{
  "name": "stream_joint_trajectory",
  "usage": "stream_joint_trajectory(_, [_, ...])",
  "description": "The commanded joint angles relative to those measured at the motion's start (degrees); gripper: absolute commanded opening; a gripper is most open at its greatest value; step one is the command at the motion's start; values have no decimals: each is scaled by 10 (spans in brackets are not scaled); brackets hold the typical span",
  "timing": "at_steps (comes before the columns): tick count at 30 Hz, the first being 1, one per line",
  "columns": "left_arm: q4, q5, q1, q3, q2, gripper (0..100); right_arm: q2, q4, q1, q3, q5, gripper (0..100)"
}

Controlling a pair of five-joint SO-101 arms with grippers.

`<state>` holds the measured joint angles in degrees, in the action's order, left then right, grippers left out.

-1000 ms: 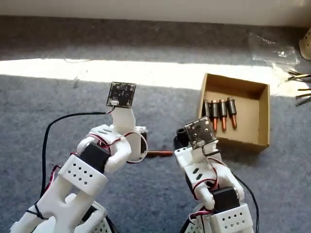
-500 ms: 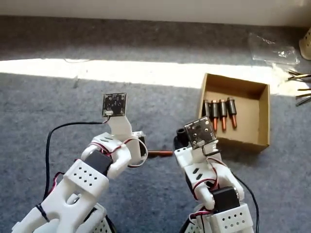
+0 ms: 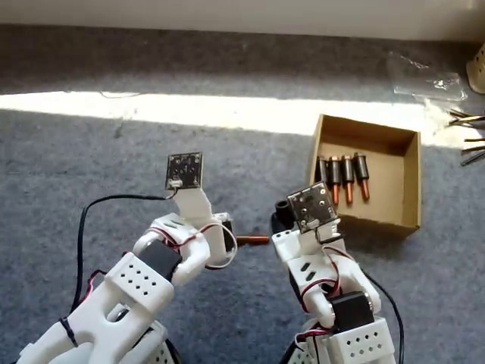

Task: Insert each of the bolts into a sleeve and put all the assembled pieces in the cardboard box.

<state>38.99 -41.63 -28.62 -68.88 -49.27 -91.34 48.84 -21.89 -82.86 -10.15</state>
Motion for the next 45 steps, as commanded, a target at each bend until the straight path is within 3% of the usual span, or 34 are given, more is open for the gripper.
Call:
stream_joint_trajectory(1, [2, -57, -15, 6, -2, 35, -7, -15, 7, 3, -4, 3])
stream_joint_trajectory(7, [-1, -122, -15, -7, -1, 35, -7, -15, 7, 3, -4, 3])
stream_joint_trajectory(17, [0, -117, -29, -17, 2, 35, -7, -15, 7, 3, -4, 3])
stream_joint_trajectory(23, [-1, -166, -28, -29, 2, 36, -7, -15, 7, 3, -4, 3])
stream_joint_trajectory(34, [-4, -168, -29, -29, 2, 36, -7, -15, 7, 3, -4, 3])
stream_joint_trajectory(45, [-77, -168, -29, -65, 2, 36, -7, -15, 7, 3, -4, 3])
